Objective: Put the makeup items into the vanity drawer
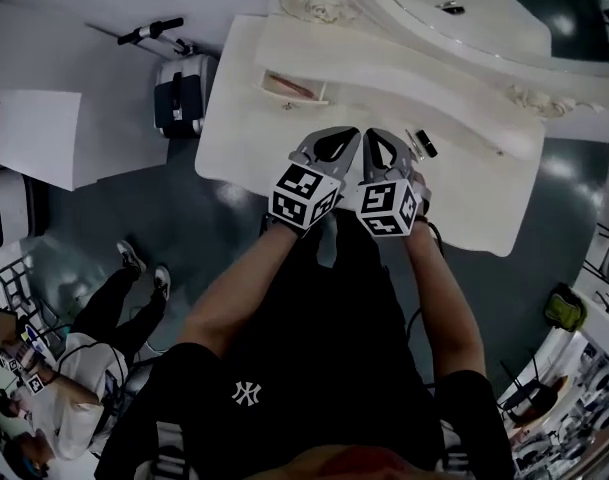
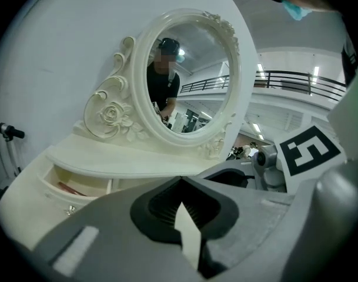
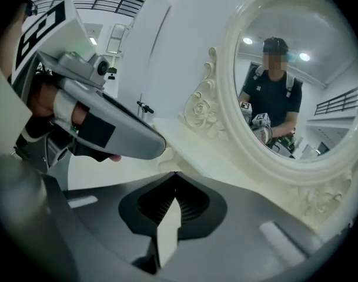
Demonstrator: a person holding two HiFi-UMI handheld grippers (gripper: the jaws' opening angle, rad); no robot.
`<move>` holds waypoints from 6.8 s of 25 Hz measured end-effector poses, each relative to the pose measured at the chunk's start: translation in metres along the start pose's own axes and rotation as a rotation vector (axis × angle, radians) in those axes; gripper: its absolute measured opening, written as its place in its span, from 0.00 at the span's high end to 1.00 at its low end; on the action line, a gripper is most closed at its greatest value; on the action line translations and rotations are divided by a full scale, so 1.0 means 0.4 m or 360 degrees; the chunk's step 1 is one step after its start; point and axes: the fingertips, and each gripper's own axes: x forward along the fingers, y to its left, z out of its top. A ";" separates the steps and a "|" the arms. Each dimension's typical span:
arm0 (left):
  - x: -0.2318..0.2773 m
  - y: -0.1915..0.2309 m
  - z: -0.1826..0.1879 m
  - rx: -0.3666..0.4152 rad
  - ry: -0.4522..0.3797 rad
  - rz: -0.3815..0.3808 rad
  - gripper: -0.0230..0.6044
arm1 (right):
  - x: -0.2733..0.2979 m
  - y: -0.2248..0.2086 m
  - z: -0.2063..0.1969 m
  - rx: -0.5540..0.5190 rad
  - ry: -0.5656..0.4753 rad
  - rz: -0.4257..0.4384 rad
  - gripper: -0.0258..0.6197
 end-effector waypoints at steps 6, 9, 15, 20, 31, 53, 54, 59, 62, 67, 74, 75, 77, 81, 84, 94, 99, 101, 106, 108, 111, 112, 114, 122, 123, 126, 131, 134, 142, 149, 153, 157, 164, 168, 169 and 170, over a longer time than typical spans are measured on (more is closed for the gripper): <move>0.076 -0.120 -0.046 0.0046 0.0083 -0.0139 0.96 | -0.070 -0.060 -0.134 0.0101 0.0100 -0.0090 0.92; 0.114 -0.168 -0.070 0.0065 0.0128 -0.0186 0.96 | -0.090 -0.087 -0.198 0.0141 0.0152 -0.0107 0.92; 0.183 -0.221 -0.115 0.0089 0.0214 -0.0226 0.96 | -0.097 -0.125 -0.310 0.0210 0.0233 -0.0097 0.91; 0.238 -0.241 -0.150 0.0091 0.0276 -0.0224 0.96 | -0.078 -0.146 -0.384 0.0261 0.0285 -0.0052 0.87; 0.309 -0.223 -0.201 0.0053 0.0371 -0.0142 0.96 | 0.003 -0.144 -0.465 0.0296 0.0354 0.0133 0.83; 0.237 -0.161 -0.201 0.0026 0.0339 -0.0106 0.96 | -0.014 -0.107 -0.407 0.0254 0.0340 0.0115 0.86; 0.226 -0.160 -0.196 0.0030 0.0327 -0.0110 0.96 | -0.021 -0.103 -0.391 0.0245 0.0326 0.0107 0.86; 0.168 -0.139 -0.162 0.0039 0.0259 -0.0099 0.96 | -0.045 -0.080 -0.290 0.0186 0.0234 0.0080 0.86; 0.129 -0.115 -0.143 0.0031 0.0219 -0.0075 0.96 | -0.044 -0.056 -0.229 0.0146 0.0185 0.0085 0.86; 0.063 -0.064 -0.117 0.0016 0.0166 -0.0016 0.96 | -0.032 -0.011 -0.140 0.0080 0.0120 0.0110 0.86; -0.013 0.022 -0.071 -0.0017 0.0074 0.0090 0.96 | -0.006 0.030 -0.029 -0.0012 0.0028 0.0147 0.86; -0.023 0.034 -0.063 -0.0021 0.0059 0.0106 0.96 | -0.001 0.036 -0.013 -0.0026 0.0016 0.0155 0.86; -0.044 0.061 -0.045 -0.0030 0.0029 0.0139 0.96 | 0.010 0.046 0.020 -0.0059 -0.0011 0.0172 0.86; -0.082 0.120 -0.014 -0.0054 -0.0030 0.0215 0.96 | 0.043 0.066 0.089 -0.0130 -0.0068 0.0211 0.86; -0.103 0.165 0.004 -0.0074 -0.0069 0.0268 0.96 | 0.074 0.082 0.135 -0.0184 -0.0102 0.0245 0.86; -0.154 0.294 0.071 -0.0104 -0.0177 0.0404 0.96 | 0.178 0.133 0.215 -0.0335 -0.0134 0.0358 0.86; -0.165 0.346 0.100 -0.0133 -0.0240 0.0438 0.96 | 0.231 0.152 0.214 -0.0381 -0.0105 0.0401 0.86; -0.164 0.362 0.103 -0.0144 -0.0250 0.0447 0.96 | 0.249 0.157 0.211 -0.0398 -0.0092 0.0412 0.86; -0.155 0.395 0.090 -0.0168 -0.0235 0.0461 0.96 | 0.296 0.168 0.207 -0.0427 -0.0067 0.0433 0.86; -0.153 0.400 0.082 -0.0179 -0.0228 0.0463 0.96 | 0.310 0.174 0.205 -0.0437 -0.0061 0.0439 0.85; -0.154 0.407 0.070 -0.0195 -0.0216 0.0466 0.96 | 0.326 0.183 0.204 -0.0441 -0.0051 0.0450 0.85; -0.154 0.409 0.068 -0.0198 -0.0213 0.0468 0.96 | 0.330 0.186 0.202 -0.0439 -0.0045 0.0455 0.85; -0.155 0.414 0.064 -0.0203 -0.0209 0.0472 0.96 | 0.338 0.191 0.199 -0.0432 -0.0032 0.0465 0.83; -0.149 0.398 0.056 -0.0196 -0.0194 0.0450 0.96 | 0.312 0.182 0.195 -0.0376 -0.0046 0.0427 0.82; -0.146 0.390 0.057 -0.0191 -0.0192 0.0440 0.96 | 0.303 0.177 0.192 -0.0362 -0.0050 0.0416 0.83; -0.129 0.361 0.059 -0.0169 -0.0185 0.0399 0.96 | 0.272 0.158 0.179 -0.0311 -0.0061 0.0377 0.84; -0.092 0.287 0.070 -0.0119 -0.0166 0.0306 0.96 | 0.202 0.112 0.144 -0.0202 -0.0062 0.0304 0.86; -0.065 0.235 0.077 -0.0084 -0.0151 0.0242 0.96 | 0.156 0.081 0.124 -0.0142 -0.0064 0.0254 0.87; 0.030 0.070 0.072 0.0008 -0.0093 0.0035 0.96 | 0.038 -0.021 0.024 -0.0002 -0.0031 0.0080 0.87; 0.113 -0.064 0.058 0.0076 -0.0027 -0.0110 0.96 | -0.049 -0.106 -0.078 0.0107 0.0012 -0.0048 0.87; 0.152 -0.123 0.051 0.0108 0.0004 -0.0169 0.96 | -0.086 -0.148 -0.129 0.0154 0.0038 -0.0100 0.87; 0.195 -0.177 0.028 0.0128 0.0047 -0.0211 0.96 | -0.108 -0.182 -0.197 0.0209 0.0077 -0.0124 0.86; 0.265 -0.235 -0.018 0.0142 0.0124 -0.0242 0.96 | -0.109 -0.233 -0.321 0.0263 0.0180 -0.0121 0.83; 0.299 -0.242 -0.037 0.0138 0.0163 -0.0234 0.96 | -0.093 -0.253 -0.374 0.0279 0.0226 -0.0089 0.82; 0.307 -0.241 -0.041 0.0133 0.0170 -0.0230 0.96 | -0.086 -0.255 -0.386 0.0278 0.0239 -0.0074 0.82; 0.314 -0.240 -0.046 0.0128 0.0178 -0.0225 0.96 | -0.078 -0.254 -0.397 0.0274 0.0252 -0.0055 0.81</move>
